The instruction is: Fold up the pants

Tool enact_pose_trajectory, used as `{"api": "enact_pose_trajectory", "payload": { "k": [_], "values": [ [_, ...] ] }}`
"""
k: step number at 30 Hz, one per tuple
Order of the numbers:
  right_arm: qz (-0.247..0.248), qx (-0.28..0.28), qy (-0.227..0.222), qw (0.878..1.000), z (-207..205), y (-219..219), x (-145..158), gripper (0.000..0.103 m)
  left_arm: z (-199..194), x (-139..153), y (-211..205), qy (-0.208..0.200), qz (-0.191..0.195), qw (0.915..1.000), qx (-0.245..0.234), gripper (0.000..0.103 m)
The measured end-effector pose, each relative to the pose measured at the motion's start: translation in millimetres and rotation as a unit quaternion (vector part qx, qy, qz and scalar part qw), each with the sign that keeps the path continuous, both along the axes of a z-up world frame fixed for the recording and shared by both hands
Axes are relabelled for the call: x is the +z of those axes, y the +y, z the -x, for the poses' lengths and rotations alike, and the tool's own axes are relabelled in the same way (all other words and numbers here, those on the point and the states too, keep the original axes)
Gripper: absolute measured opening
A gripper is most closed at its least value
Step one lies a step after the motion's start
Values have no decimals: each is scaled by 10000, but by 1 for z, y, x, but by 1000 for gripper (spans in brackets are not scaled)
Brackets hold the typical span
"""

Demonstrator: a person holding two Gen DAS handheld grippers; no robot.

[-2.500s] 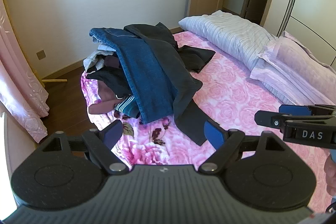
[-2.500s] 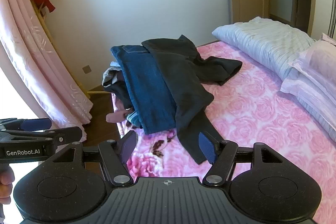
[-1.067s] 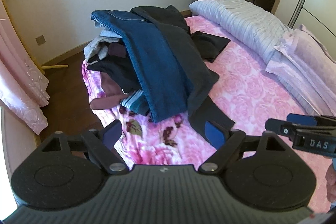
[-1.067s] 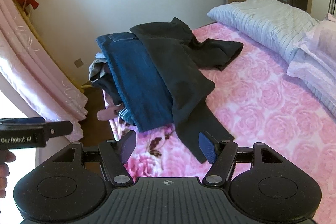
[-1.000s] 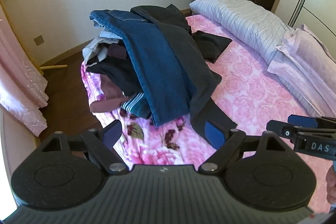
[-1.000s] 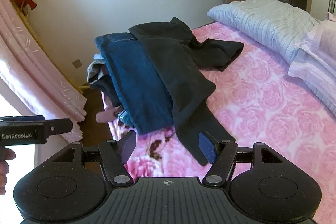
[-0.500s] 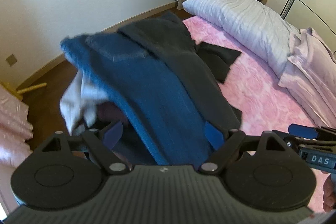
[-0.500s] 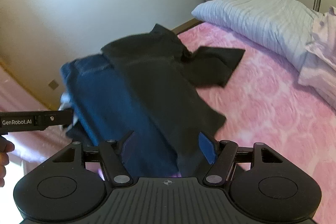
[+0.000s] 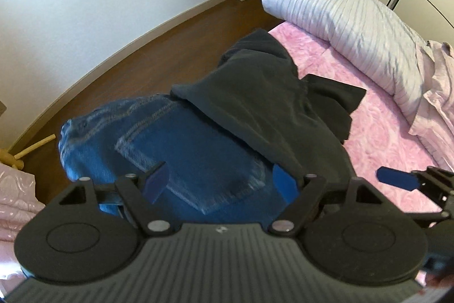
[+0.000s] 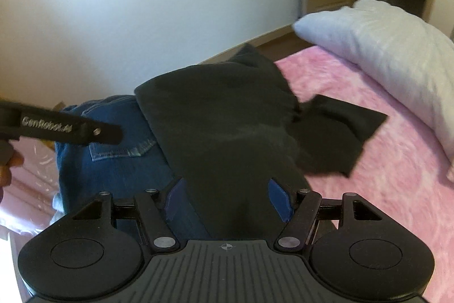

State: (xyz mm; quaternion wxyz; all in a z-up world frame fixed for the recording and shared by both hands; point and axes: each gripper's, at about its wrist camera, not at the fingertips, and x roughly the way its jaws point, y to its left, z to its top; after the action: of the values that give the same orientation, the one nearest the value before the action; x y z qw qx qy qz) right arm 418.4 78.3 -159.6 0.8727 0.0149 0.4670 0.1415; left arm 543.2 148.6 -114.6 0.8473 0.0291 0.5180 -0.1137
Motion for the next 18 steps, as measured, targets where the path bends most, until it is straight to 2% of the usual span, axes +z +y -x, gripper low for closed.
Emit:
{"api": "enact_pose_trajectory", "payload": {
  "k": [5, 8, 13, 14, 15, 18],
  "values": [
    [248, 541, -113, 9982, -23, 43, -20, 63, -29, -12, 10, 95, 38, 9999, 46, 77],
    [704, 787, -313, 9939, -32, 63, -33, 61, -43, -17, 14, 136, 51, 9999, 94, 77],
    [1042, 1238, -628, 9848, -43, 73, -52, 34, -58, -24, 14, 196, 57, 9997, 137, 77],
    [1041, 1271, -669, 9841, -43, 72, -55, 12, -60, -25, 14, 206, 53, 9997, 156, 77],
    [985, 1221, -684, 9852, -44, 70, -56, 4, -62, -25, 13, 210, 52, 9996, 168, 77],
    [505, 747, -801, 9927, -47, 51, -46, 2, -63, -20, 12, 140, 89, 9997, 191, 75]
  ]
}}
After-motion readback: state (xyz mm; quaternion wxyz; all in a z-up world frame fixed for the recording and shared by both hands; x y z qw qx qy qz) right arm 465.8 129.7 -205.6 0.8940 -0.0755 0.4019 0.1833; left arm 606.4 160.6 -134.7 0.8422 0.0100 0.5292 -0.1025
